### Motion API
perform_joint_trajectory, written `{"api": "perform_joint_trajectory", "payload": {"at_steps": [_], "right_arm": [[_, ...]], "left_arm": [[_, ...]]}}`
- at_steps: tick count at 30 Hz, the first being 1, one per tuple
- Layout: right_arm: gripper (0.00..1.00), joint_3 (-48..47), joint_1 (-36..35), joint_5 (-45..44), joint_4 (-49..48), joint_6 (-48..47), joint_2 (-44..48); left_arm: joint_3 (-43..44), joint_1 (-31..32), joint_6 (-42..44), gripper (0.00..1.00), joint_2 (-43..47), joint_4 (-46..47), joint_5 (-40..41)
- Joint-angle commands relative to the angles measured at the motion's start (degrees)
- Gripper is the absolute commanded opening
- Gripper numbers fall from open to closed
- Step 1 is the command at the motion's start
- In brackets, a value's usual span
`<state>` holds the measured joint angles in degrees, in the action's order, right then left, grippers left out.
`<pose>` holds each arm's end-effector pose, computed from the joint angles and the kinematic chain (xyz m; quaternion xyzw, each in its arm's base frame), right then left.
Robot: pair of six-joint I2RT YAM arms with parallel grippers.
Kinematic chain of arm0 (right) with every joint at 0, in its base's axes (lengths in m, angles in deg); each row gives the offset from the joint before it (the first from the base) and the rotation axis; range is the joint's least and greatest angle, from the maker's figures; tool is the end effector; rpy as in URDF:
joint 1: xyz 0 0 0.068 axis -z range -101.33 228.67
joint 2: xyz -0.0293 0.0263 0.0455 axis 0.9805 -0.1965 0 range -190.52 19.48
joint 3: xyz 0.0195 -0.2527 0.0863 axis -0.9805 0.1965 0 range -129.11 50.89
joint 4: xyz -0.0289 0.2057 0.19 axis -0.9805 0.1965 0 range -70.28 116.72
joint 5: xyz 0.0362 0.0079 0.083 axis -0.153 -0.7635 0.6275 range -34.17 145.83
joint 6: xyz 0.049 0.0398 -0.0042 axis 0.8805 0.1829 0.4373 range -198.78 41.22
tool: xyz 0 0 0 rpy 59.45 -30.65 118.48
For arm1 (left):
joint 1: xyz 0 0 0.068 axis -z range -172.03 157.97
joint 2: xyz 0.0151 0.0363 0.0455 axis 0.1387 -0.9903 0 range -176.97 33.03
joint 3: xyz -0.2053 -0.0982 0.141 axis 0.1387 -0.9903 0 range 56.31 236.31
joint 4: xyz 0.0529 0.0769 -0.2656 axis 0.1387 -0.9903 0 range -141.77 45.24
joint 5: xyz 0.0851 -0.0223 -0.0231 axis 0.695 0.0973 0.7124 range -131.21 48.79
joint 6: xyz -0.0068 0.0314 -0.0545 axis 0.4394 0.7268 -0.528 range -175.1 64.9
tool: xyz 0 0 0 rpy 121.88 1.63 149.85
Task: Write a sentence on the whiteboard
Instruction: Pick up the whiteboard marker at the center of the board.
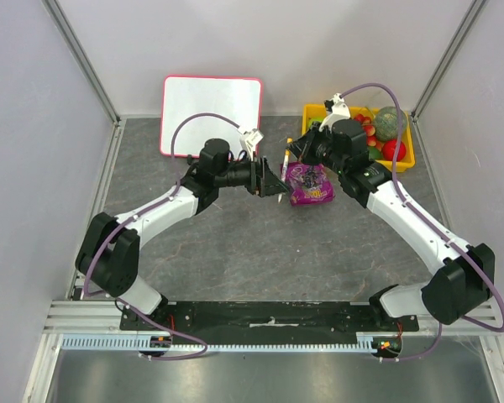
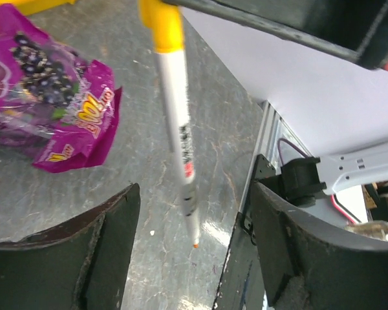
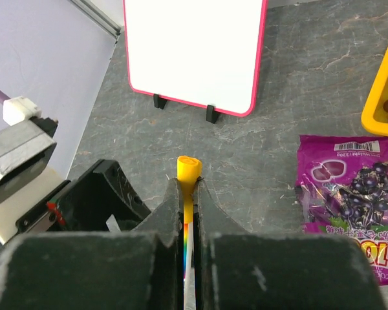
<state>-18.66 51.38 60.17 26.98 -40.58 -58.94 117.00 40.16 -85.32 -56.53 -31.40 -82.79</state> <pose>0.3166 0.1673 0.3512 0.0533 0.7972 0.3502 0.4888 0.3100 -0.2332 0.2667 0.2276 0.7404 -0.5348 0.3377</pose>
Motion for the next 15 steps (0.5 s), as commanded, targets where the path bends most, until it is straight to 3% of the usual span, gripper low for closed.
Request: {"api": "perform_joint_trajectory", "payload": {"at_steps": [1, 15], "right_arm": [[0.0, 0.4, 0.4, -0.2, -2.9, 1.8, 1.9], [0.0, 0.3, 0.7, 0.0, -3.6, 2.1, 2.1]], "left_arm": [[1.5, 1.2, -3.1, 0.71, -0.5, 5.6, -3.1], [-2.8, 2.7, -4.0, 0.59, -1.3, 6.5, -1.8]]}}
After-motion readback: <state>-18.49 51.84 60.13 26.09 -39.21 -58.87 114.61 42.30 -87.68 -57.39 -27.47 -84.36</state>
